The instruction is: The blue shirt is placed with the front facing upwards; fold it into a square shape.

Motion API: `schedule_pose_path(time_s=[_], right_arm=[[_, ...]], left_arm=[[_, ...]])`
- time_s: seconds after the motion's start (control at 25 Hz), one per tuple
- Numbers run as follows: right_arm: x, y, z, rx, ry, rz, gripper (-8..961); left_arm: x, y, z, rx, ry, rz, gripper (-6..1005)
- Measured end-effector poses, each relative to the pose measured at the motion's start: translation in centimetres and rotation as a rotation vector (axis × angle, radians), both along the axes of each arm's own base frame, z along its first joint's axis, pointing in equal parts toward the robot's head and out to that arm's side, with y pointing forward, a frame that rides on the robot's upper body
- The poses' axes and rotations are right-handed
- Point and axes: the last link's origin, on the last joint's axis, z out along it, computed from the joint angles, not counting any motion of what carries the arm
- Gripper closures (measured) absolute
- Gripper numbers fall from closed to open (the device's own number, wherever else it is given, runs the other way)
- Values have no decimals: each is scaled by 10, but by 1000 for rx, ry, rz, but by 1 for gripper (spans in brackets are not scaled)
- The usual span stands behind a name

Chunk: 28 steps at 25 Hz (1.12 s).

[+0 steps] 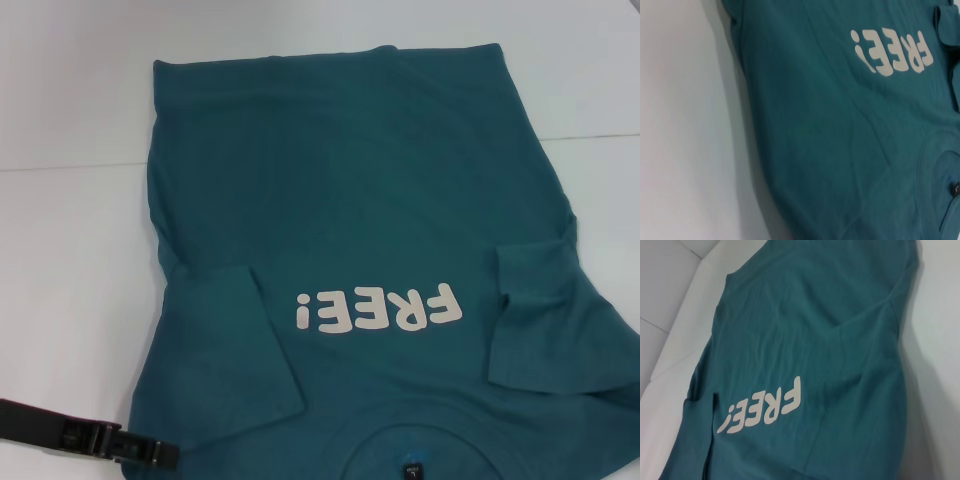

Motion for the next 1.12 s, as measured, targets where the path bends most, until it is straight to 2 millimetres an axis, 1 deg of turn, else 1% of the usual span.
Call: schedule_pose_path(time_s=[0.4,0.6,0.96,1.12], right_arm=[[-1,1,1,3,1,4,913],[-1,2,1,3,2,5,913],[-1,3,0,2,1,4,912],[-2,4,-1,0,1,8,912]], left_arm=[[0,3,-3,-11,54,-27,458],[0,4,-2,-9,60,-29,686],[1,6,-1,-3,65,-33,919],[0,7,-1,1,67,-32,984]])
